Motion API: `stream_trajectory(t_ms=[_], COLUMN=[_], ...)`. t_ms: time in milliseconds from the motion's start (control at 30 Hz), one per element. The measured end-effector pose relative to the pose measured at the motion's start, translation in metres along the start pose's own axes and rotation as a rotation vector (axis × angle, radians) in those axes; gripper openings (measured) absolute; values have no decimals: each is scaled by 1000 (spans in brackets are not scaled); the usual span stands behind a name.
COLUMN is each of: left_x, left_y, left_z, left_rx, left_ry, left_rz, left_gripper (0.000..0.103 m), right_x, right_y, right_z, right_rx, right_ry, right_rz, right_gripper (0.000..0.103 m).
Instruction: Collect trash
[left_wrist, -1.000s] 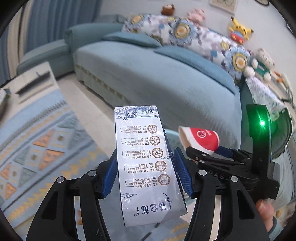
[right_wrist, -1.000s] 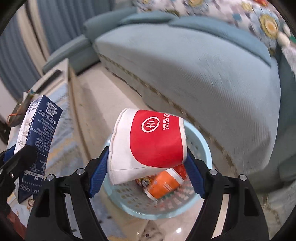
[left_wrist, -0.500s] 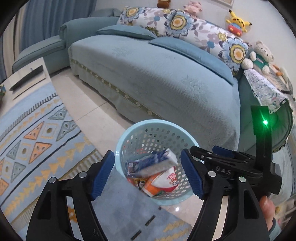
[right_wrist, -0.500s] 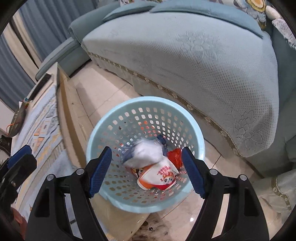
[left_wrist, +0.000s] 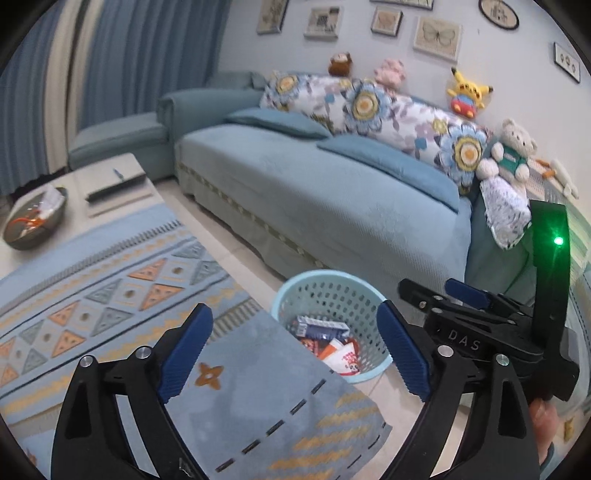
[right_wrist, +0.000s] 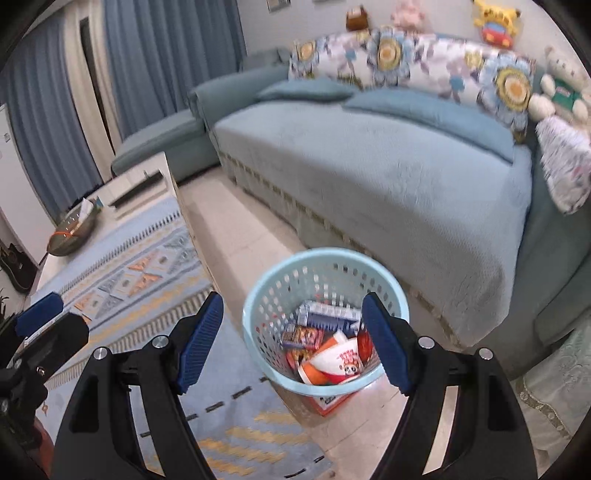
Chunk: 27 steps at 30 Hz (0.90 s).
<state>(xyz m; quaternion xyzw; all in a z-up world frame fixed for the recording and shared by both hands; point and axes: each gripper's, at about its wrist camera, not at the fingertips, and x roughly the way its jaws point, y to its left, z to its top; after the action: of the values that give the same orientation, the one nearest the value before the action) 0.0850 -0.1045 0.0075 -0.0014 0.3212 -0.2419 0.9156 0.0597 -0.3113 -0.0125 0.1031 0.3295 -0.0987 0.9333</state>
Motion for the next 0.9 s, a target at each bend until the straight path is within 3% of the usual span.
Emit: stream_trajectory(t_ms=[200,433,600,733,900], left_x=[-34,-27,-16,-21,-22], left_y=[10,21,27,22,22], left_z=[-18,-43,-46,-46,-44], left_rx=[-6,-11,5,68,63], left_ry=[-117,-191,-172,-214,-213], left_rz=[99,169,211,289,284], left_gripper=[90,91,92,95,95], right_x=[-32,-37,-32,-31,-24], right_y=[13,17,27,33,35], right_z=[-16,-36,-40,-42,-45], right_rx=[-19,-10,-55,-71,-95], right_ry=[-128,-233,-252,-258,-240], right_rz=[-55,-103,-131,-129,-153], right_gripper=[74,74,74,74,74])
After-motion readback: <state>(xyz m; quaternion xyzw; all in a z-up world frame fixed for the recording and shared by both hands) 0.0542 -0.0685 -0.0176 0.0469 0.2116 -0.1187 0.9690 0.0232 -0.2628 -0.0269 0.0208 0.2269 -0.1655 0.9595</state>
